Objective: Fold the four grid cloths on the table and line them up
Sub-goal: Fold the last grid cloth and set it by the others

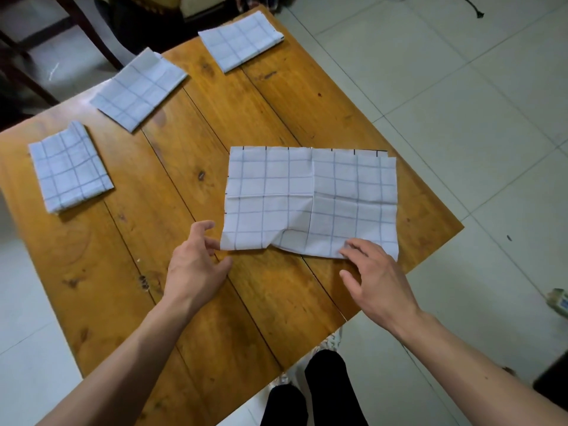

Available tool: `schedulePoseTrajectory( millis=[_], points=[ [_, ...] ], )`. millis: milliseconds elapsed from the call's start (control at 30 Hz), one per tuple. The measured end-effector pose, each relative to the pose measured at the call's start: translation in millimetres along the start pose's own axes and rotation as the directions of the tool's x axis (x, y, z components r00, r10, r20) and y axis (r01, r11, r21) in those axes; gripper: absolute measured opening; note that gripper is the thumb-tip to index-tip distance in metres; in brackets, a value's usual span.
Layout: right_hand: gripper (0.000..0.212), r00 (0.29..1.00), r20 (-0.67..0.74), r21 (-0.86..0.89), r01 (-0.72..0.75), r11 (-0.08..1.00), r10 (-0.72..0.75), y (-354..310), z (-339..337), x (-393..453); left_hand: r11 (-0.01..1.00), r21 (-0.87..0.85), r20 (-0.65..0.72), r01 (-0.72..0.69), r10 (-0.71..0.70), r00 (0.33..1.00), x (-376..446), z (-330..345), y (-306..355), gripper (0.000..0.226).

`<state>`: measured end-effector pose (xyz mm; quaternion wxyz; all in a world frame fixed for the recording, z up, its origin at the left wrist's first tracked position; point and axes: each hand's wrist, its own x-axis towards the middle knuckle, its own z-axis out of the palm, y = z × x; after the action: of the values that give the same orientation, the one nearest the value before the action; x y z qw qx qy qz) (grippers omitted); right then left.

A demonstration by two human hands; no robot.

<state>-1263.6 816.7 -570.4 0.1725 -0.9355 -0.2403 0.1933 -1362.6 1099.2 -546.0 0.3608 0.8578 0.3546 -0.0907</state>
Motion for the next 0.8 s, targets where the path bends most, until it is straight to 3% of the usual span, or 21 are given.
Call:
schedulePoseTrajectory(
  millis=[267,633,700,767,800],
  points=[
    [0.043,0.999,0.035,-0.05,-0.025,0.998,0.027,-3.6,0.0,-1.3,0.991,-0.13,-0.083,0.028,-0.039,0.996,3.6,5.0,2.7,0.054],
    [0.04,0.999,0.038,-0.063,-0.014,0.998,0.016,-0.4,-3.2,3.4,0.994,-0.097,-0.066,0.054,-0.06,0.996,11.0,3.4,-16.5,0.048],
    [0.038,1.0,0.019,-0.034,-0.01,0.999,0.011,0.8,-3.2,5.9,0.995,0.091,-0.124,0.034,-0.023,0.992,11.4,5.3,-15.2,0.05],
    [0.037,1.0,-0.023,0.005,-0.004,1.0,0.004,2.8,-3.3,8.8,0.928,0.37,-0.169,-0.05,0.12,0.978,8.5,9.4,-11.6,0.055],
    [0.037,0.999,-0.045,0.019,-0.001,1.0,0.002,3.6,-3.0,10.6,0.895,0.431,-0.155,-0.119,0.203,0.967,6.0,13.0,-8.5,0.055]
  ],
)
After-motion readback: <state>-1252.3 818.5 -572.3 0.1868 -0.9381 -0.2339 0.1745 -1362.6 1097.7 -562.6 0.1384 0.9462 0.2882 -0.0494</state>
